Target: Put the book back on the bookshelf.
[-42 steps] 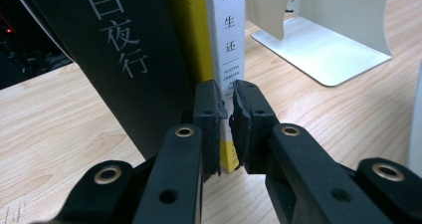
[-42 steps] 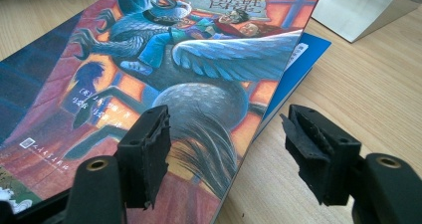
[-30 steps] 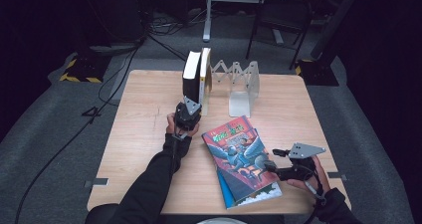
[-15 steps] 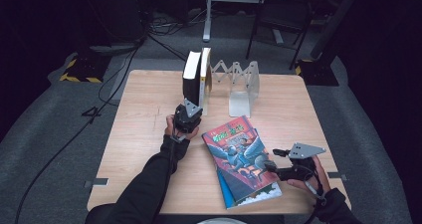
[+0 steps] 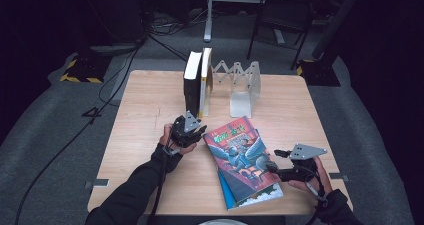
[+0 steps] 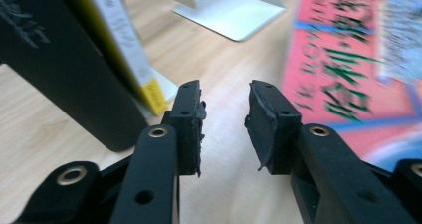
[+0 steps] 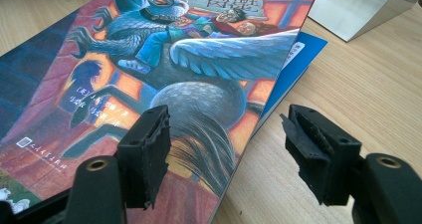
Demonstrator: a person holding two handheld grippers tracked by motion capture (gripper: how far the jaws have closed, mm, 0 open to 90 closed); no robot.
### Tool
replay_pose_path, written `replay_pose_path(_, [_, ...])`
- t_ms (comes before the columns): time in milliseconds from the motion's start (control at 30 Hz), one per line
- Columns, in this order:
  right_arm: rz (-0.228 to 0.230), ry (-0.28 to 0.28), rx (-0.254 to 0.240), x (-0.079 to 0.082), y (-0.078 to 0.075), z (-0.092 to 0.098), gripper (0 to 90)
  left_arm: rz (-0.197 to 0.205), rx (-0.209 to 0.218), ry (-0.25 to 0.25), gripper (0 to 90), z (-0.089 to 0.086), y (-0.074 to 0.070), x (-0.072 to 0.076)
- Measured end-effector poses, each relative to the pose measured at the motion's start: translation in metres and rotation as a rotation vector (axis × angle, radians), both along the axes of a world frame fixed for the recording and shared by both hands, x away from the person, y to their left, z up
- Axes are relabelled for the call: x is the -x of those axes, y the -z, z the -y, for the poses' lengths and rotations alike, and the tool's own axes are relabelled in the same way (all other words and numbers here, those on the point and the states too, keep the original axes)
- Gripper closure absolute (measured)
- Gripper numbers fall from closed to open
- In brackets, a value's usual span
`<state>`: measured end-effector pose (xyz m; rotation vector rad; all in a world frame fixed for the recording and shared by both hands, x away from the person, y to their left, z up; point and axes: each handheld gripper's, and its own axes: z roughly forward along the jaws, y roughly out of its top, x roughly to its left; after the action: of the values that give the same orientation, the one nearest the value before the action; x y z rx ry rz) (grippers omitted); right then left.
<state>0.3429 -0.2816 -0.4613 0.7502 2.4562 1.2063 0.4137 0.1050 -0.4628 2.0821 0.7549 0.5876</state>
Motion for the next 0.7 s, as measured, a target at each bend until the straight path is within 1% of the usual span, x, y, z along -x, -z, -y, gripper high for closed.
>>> replay_pose_path(67, [0.004, 0.003, 0.006, 0.001, 0.000, -0.001, 34.6, 0.000, -0.008, 0.024, 63.6, -0.002, 0.000, 0.006])
replay_pose_path(167, [0.010, 0.005, 0.017, 0.002, -0.001, -0.002, 34.9, -0.015, -0.013, 0.063, 62.3, -0.003, 0.002, 0.015])
replay_pose_path(267, [0.003, 0.006, 0.015, 0.003, -0.001, -0.002, 35.0, -0.034, -0.031, 0.100, 60.4, -0.004, 0.004, 0.022])
replay_pose_path(300, [0.001, 0.005, 0.015, 0.004, -0.002, -0.002, 35.0, -0.043, -0.045, 0.118, 59.6, -0.005, 0.006, 0.025])
replay_pose_path(433, [-0.004, -0.004, 0.014, 0.009, -0.002, -0.001, 35.0, -0.093, -0.065, 0.166, 56.6, -0.010, 0.011, 0.034])
replay_pose_path(567, [-0.010, -0.005, 0.011, 0.013, -0.002, 0.002, 34.8, -0.122, -0.086, 0.189, 53.5, -0.017, 0.017, 0.045])
replay_pose_path(633, [-0.015, -0.009, 0.010, 0.016, -0.003, 0.004, 34.7, -0.158, -0.093, 0.213, 53.9, -0.021, 0.020, 0.051])
replay_pose_path(700, [-0.024, -0.009, 0.008, 0.019, -0.003, 0.006, 34.7, -0.180, -0.099, 0.242, 55.3, -0.022, 0.023, 0.058])
